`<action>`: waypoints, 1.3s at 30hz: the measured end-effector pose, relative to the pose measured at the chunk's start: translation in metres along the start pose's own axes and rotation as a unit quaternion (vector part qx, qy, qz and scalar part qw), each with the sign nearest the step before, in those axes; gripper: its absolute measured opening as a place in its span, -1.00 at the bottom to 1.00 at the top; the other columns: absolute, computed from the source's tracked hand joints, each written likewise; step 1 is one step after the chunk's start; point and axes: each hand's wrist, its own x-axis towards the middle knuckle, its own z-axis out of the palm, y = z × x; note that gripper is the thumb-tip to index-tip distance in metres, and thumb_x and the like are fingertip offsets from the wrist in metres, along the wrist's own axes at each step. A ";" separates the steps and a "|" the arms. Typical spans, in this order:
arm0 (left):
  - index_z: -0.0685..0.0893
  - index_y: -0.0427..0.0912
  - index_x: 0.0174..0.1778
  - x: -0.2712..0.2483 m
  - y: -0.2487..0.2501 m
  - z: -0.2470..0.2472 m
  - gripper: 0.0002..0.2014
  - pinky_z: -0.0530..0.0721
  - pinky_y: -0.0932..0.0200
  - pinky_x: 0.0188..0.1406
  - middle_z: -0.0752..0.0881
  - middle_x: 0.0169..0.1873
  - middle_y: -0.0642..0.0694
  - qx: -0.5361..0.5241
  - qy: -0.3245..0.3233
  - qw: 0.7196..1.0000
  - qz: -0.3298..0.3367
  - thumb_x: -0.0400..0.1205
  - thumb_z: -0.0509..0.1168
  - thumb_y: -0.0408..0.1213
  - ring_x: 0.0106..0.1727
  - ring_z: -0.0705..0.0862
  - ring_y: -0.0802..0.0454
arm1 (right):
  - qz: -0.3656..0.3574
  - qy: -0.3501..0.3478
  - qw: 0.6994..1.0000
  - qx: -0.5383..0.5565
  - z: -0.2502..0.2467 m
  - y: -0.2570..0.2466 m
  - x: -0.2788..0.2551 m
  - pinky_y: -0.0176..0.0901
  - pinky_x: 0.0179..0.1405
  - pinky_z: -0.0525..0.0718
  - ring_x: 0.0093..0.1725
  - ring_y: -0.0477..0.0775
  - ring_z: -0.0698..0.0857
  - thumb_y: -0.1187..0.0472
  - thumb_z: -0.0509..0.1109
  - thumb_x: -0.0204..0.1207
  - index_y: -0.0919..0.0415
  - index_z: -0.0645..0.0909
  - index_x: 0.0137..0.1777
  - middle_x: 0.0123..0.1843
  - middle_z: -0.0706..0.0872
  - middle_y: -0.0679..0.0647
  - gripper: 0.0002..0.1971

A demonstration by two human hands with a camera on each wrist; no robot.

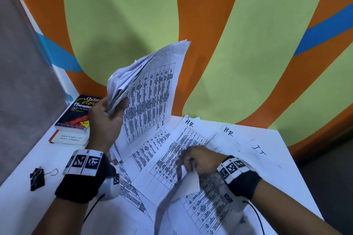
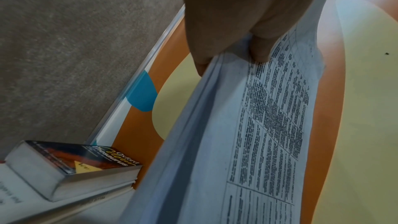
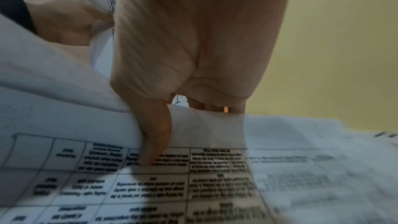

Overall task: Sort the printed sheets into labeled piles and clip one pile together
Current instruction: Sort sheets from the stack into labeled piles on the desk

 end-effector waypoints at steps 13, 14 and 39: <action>0.68 -0.14 -0.15 -0.007 0.001 0.006 -0.97 0.53 0.29 -0.16 0.73 -0.49 0.36 -0.080 -0.007 0.994 -0.078 0.56 0.42 -0.31 -0.31 0.67 0.49 | -0.003 0.270 0.949 0.161 -0.123 -0.020 -0.110 -0.19 -0.12 0.49 -0.24 -0.11 0.57 0.51 0.01 0.01 -0.07 0.52 -0.41 -0.33 0.66 -0.18 -0.55; 0.69 -0.17 -0.12 -0.006 0.000 0.007 -0.96 0.55 0.23 -0.10 0.77 -0.41 0.28 -0.094 -0.011 0.992 -0.079 0.56 0.41 -0.34 -0.22 0.72 0.35 | -0.017 0.298 0.935 0.191 -0.137 -0.028 -0.118 -0.24 -0.13 0.51 -0.24 -0.14 0.60 0.50 0.06 0.04 -0.07 0.55 -0.42 -0.33 0.68 -0.16 -0.57; 0.65 -0.04 0.24 -0.084 -0.069 0.021 -0.60 0.64 -0.35 0.19 0.74 0.21 -0.12 -0.190 -0.264 0.874 -0.363 0.49 0.47 -0.37 0.20 0.72 -0.17 | 0.234 0.511 0.783 0.266 -0.046 0.004 -0.029 -0.17 -0.43 0.35 -0.46 0.02 0.40 0.25 0.41 0.54 0.19 0.42 -0.43 -0.47 0.45 0.15 -0.67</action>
